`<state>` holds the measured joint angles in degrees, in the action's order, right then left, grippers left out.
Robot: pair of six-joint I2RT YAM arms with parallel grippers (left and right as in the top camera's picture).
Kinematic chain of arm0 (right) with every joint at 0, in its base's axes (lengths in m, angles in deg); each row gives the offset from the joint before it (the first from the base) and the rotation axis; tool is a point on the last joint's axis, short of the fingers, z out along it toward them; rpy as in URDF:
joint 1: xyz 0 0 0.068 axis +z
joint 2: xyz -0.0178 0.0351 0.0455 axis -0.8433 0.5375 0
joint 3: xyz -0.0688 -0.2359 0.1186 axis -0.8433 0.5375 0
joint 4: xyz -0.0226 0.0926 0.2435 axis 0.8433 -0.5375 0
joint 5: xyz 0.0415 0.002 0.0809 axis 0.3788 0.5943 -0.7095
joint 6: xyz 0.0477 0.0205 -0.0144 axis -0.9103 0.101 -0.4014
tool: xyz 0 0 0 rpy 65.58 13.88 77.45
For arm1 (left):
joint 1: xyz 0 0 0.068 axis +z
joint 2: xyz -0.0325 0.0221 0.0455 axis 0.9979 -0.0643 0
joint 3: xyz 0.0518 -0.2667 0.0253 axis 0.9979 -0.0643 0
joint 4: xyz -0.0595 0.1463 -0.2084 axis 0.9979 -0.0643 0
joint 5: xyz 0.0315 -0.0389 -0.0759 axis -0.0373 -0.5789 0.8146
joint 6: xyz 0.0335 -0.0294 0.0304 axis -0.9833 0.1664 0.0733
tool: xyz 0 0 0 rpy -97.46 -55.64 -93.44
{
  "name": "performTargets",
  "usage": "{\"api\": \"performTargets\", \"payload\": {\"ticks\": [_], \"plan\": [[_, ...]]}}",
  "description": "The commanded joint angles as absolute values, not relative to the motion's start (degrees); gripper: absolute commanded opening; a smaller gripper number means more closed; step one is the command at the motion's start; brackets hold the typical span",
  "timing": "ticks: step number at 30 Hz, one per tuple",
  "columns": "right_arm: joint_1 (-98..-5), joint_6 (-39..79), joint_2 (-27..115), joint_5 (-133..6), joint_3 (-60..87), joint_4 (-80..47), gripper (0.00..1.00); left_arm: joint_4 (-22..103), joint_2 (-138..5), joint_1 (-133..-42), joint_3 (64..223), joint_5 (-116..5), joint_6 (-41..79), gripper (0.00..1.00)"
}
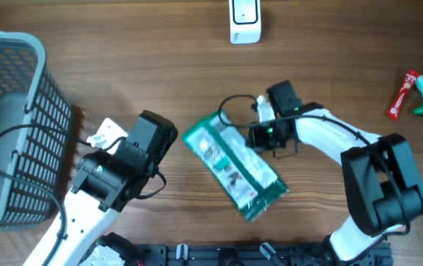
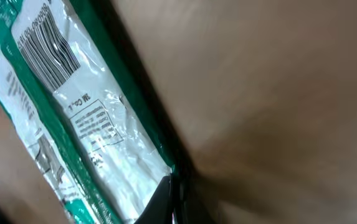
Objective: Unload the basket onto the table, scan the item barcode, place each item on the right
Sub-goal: 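Bring the left gripper toward the held glove packet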
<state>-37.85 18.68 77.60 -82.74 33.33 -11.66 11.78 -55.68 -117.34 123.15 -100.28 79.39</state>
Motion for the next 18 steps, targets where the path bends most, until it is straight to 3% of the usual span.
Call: {"api": "performTargets", "payload": {"ticks": [1, 11, 18], "plan": [[-40.69, 13.35, 78.43, -74.13, 26.82, -11.42, 0.05, 12.96, -57.56, -117.28, 122.98, -96.06, 75.26, 1.0], [-42.26, 23.27, 76.33, -88.12, 21.68, -16.42, 0.05, 25.88, -60.51, -117.28, 122.98, -82.6, 50.32, 1.0], [-42.24, 29.41, 71.85, -88.84, 21.68, -19.26, 0.05, 28.15, -62.85, -117.28, 122.98, -83.43, 48.59, 1.0]]}}
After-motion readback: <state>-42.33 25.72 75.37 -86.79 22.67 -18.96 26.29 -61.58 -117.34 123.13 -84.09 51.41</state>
